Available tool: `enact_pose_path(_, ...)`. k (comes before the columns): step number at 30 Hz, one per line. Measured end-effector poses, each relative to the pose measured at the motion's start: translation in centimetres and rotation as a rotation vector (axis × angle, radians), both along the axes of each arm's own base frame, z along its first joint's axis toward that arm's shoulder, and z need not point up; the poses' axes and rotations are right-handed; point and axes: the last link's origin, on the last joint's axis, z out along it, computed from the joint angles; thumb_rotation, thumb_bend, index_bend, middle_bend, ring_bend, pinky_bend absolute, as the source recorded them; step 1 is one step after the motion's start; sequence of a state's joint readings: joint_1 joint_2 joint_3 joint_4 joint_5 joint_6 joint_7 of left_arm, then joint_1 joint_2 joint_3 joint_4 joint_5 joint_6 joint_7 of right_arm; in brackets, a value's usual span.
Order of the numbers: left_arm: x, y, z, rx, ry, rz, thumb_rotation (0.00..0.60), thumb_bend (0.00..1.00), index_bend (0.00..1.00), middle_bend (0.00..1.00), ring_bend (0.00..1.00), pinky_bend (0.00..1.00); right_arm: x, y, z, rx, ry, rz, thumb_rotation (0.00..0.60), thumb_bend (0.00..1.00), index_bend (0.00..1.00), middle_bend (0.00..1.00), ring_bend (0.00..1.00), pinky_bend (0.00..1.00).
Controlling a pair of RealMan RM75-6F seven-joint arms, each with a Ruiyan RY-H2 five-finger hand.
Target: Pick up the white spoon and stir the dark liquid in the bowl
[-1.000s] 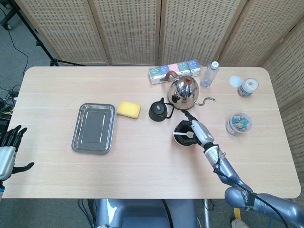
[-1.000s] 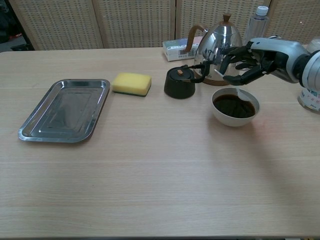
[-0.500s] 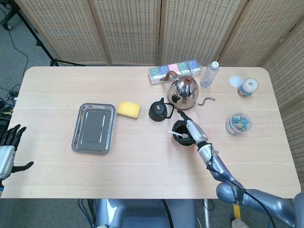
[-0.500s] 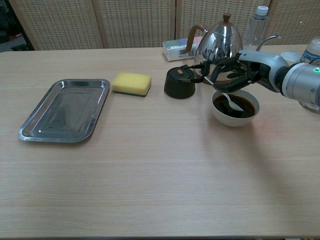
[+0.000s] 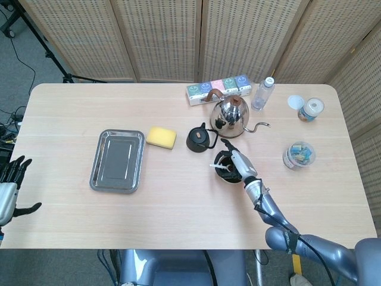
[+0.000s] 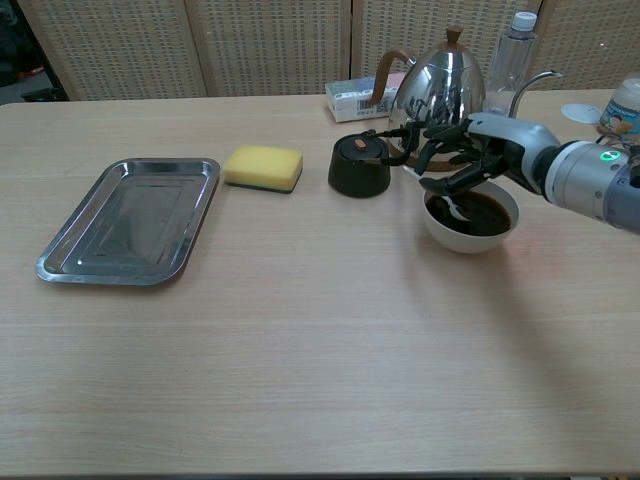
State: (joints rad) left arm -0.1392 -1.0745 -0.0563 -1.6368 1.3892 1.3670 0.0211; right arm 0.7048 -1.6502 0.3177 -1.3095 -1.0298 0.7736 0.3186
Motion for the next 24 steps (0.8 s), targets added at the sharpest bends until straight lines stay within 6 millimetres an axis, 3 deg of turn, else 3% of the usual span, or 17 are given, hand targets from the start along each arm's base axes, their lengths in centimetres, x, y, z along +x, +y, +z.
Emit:
enact_pose_path(9, -0.1, 0.1, 0.0, 0.0, -0.001, 0.003, 0.6, 0.0, 0.0, 0.0, 0.0, 0.0, -0.8, -0.8, -0.3, -0.036, 0.025, -0.012, 0.6, 0.55, 0.59, 0.0, 0.0, 0.04)
enact_pose_path(24, -0.1, 0.2, -0.7, -0.014, 0.023, 0.011, 0.6, 0.0, 0.0, 0.0, 0.0, 0.0, -3.3, -0.6, 2.3, -0.08, 0.045, -0.028, 0.6, 0.57, 0.59, 0.0, 0.0, 0.04)
